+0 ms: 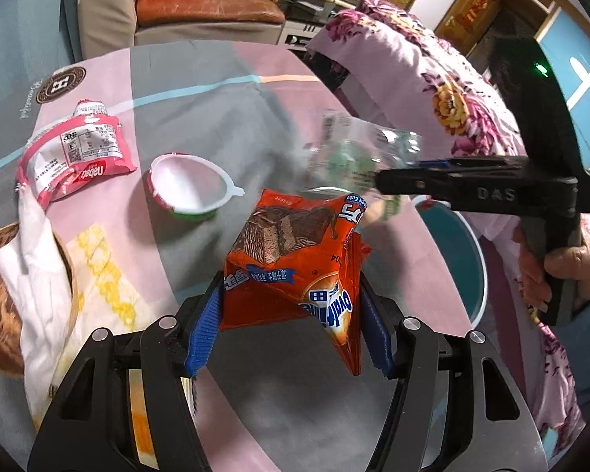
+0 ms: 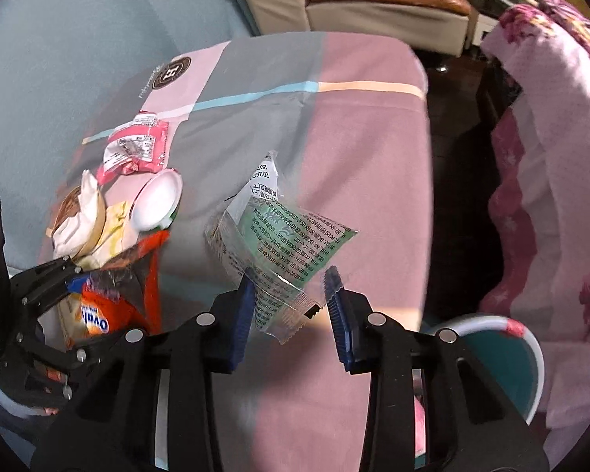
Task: Collect trash
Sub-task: 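Carry wrapper and bag over the wastebasket and open the left gripper, then open the right gripper to drop the clear bag into the wastebasket, then move both grippers back to the table toward the egg container and tissue, then grasp the white egg-shaped container with the right gripper while the left grasps the tissue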
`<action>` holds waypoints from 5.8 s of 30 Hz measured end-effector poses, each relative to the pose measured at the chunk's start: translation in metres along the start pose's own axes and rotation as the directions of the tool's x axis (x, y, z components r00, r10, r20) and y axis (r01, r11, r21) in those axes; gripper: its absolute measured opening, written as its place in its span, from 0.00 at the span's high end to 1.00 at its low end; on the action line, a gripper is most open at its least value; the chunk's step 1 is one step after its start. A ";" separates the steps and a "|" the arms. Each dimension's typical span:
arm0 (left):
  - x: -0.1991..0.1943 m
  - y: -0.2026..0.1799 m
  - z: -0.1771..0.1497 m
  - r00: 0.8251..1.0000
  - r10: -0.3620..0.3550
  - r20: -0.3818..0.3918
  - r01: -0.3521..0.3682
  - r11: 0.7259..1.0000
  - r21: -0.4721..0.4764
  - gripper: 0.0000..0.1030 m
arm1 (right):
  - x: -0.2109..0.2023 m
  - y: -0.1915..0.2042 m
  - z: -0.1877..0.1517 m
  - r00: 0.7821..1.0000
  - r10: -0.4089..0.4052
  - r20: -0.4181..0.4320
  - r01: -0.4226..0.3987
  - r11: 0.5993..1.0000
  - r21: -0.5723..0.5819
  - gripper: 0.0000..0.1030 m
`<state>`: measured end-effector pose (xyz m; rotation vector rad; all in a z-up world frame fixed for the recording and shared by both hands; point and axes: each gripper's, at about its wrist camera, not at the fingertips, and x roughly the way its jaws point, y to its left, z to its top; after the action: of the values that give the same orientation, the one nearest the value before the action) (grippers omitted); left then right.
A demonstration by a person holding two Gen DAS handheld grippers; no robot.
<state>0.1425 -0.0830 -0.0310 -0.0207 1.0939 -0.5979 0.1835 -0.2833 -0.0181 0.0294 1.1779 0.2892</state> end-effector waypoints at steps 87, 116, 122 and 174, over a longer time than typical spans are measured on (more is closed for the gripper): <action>0.032 -0.154 0.015 0.999 0.012 0.044 -0.023 0.966 0.258 0.09 | -0.111 -0.128 -0.150 0.973 -0.228 0.039 0.201 0.918 0.341 0.28; -0.091 0.049 -0.020 0.972 0.196 0.132 -0.196 0.981 -0.017 0.09 | -0.070 0.065 -0.051 0.984 -0.175 0.006 0.175 0.984 -0.020 0.26; -0.096 0.088 -0.023 0.972 0.208 0.110 -0.199 0.976 -0.084 0.09 | -0.046 0.086 -0.031 0.988 -0.154 -0.021 0.153 0.986 -0.060 0.26; -0.058 0.155 -0.014 0.996 0.084 0.030 -0.079 0.987 -0.141 0.37 | 0.098 0.122 0.066 0.981 0.062 -0.184 -0.054 0.997 0.045 0.50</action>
<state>0.1814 0.0788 -0.0364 -0.1077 1.0946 -0.4455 0.2532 -0.1340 -0.0602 0.0735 1.3694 0.3250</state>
